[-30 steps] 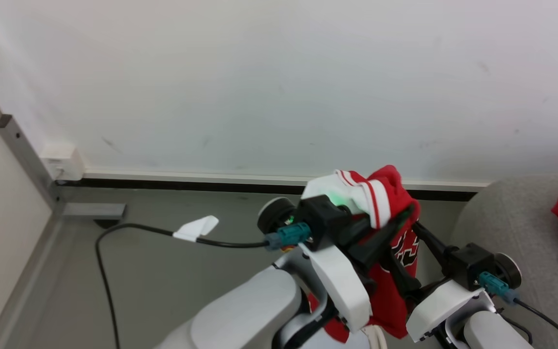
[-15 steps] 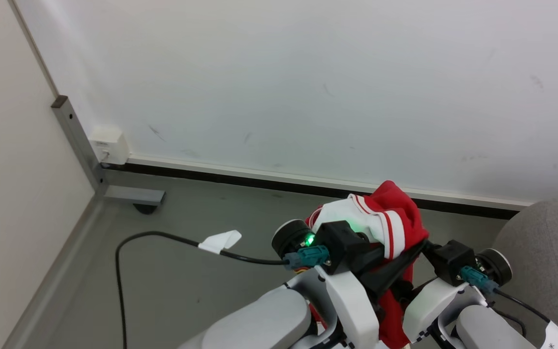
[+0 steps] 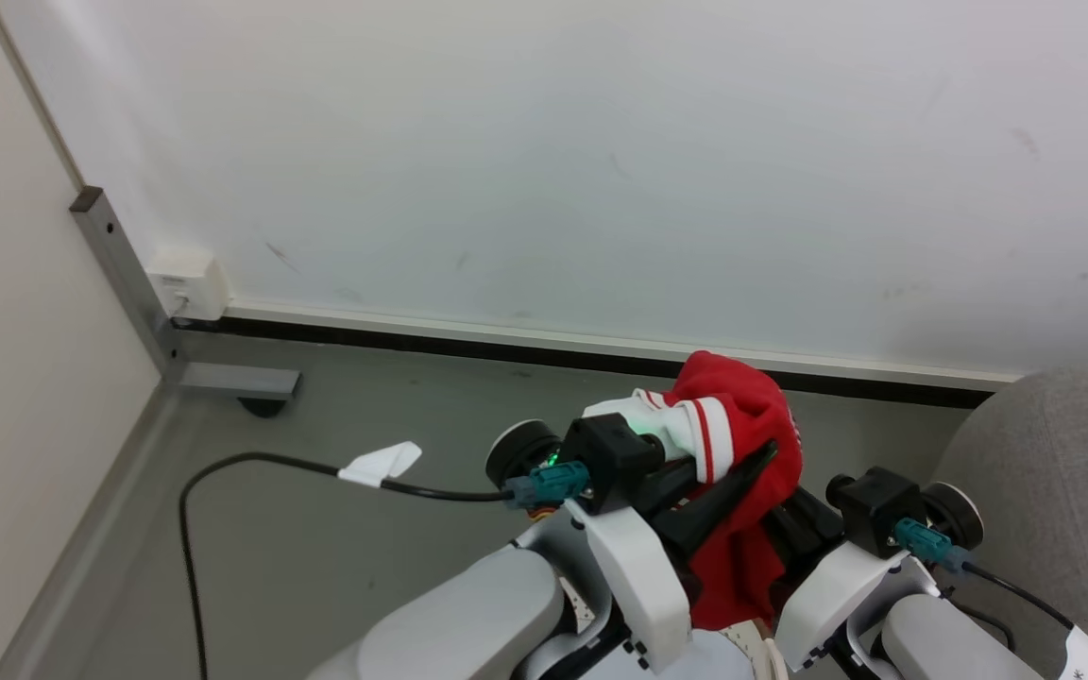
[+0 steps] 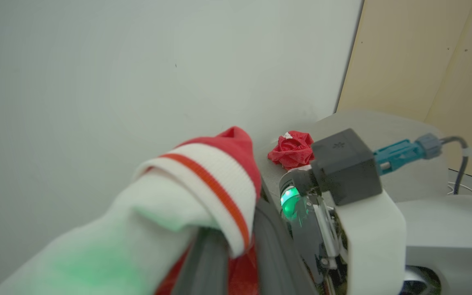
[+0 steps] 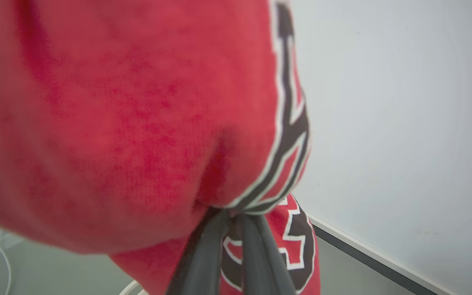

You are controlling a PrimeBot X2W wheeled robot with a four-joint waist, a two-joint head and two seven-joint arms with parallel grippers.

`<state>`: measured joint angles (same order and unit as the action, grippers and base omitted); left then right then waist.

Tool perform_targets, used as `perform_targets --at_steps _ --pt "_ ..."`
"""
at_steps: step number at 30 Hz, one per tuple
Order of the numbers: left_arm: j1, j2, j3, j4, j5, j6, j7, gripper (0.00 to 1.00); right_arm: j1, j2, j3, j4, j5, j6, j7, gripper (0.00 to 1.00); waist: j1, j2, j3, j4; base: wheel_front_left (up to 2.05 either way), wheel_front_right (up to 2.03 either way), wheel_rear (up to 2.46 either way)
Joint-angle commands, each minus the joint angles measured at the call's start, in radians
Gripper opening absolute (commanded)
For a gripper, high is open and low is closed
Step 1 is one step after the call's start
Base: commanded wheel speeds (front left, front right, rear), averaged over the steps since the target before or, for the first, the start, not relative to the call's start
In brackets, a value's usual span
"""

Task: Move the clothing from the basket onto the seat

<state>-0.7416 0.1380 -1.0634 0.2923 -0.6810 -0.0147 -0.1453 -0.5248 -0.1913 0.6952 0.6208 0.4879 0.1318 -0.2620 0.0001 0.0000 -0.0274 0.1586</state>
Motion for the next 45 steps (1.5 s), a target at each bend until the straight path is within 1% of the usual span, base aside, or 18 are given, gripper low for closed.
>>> perform_targets --at_steps 1,5,6,7,8,9,14,22,28,34,40,45 --pt "0.018 0.013 0.009 0.009 -0.005 0.008 -0.013 0.00 0.024 -0.008 -0.008 -0.014 0.011 -0.002 -0.003 0.00 -0.0001 0.0000 0.002 -0.019 0.00 0.00 0.00" --pt "0.033 0.034 0.021 0.017 -0.008 0.024 -0.030 0.00 0.056 -0.018 -0.035 -0.060 0.029 -0.002 -0.004 0.00 -0.0001 0.0000 0.006 -0.054 0.00 0.00 0.00" --pt "0.037 0.038 0.024 0.019 -0.008 0.027 -0.035 0.07 0.064 -0.020 -0.044 -0.069 0.030 -0.002 -0.004 0.00 -0.0001 0.0000 0.007 -0.064 0.00 0.00 0.00" --pt "0.039 0.040 0.027 0.018 -0.009 0.033 -0.036 0.34 0.071 -0.022 -0.055 -0.079 0.032 -0.002 -0.004 0.00 -0.0001 0.0000 0.008 -0.073 0.00 0.00 0.00" --pt "0.042 0.044 0.030 0.016 -0.011 0.034 -0.041 0.83 0.077 -0.025 -0.065 -0.090 0.032 -0.002 -0.004 0.00 -0.0001 0.0000 0.009 -0.084 0.00 0.00 0.00" --pt "0.047 0.044 0.032 0.011 -0.015 0.035 -0.042 1.00 0.081 -0.027 -0.079 -0.101 0.031 -0.002 -0.004 0.00 -0.0001 0.0000 0.010 -0.095 0.00 0.00 0.00" --pt "0.062 0.053 0.039 -0.038 -0.016 0.044 -0.059 1.00 0.109 -0.046 -0.173 -0.154 0.028 -0.002 -0.004 0.00 -0.0001 0.0000 0.013 -0.164 0.00 0.00 0.00" --pt "0.098 0.099 0.052 -0.116 0.010 0.072 -0.089 1.00 0.160 -0.053 -0.335 -0.232 0.007 -0.002 -0.004 0.00 -0.0001 0.0000 0.024 -0.305 0.00 0.00 0.00" --pt "0.116 0.122 0.051 -0.132 0.026 0.087 -0.097 1.00 0.203 -0.071 -0.434 -0.297 -0.009 -0.002 -0.004 0.00 -0.0001 0.0000 0.037 -0.421 0.00 0.00 0.00" --pt "0.125 0.127 0.042 -0.138 0.040 0.093 -0.103 1.00 0.245 -0.081 -0.521 -0.375 -0.024 -0.002 0.007 0.00 -0.0001 0.0000 0.056 -0.529 0.00 0.00 0.00" --pt "0.122 0.128 0.034 -0.127 0.059 0.101 -0.104 1.00 0.302 -0.071 -0.597 -0.444 -0.038 -0.002 0.029 0.00 -0.0001 0.0000 0.073 -0.607 0.00 0.00 0.00" --pt "0.114 0.126 0.034 -0.117 0.062 0.102 -0.106 1.00 0.333 -0.053 -0.634 -0.492 -0.052 -0.002 0.046 0.00 -0.0001 0.0000 0.086 -0.637 0.00 0.00 0.00"
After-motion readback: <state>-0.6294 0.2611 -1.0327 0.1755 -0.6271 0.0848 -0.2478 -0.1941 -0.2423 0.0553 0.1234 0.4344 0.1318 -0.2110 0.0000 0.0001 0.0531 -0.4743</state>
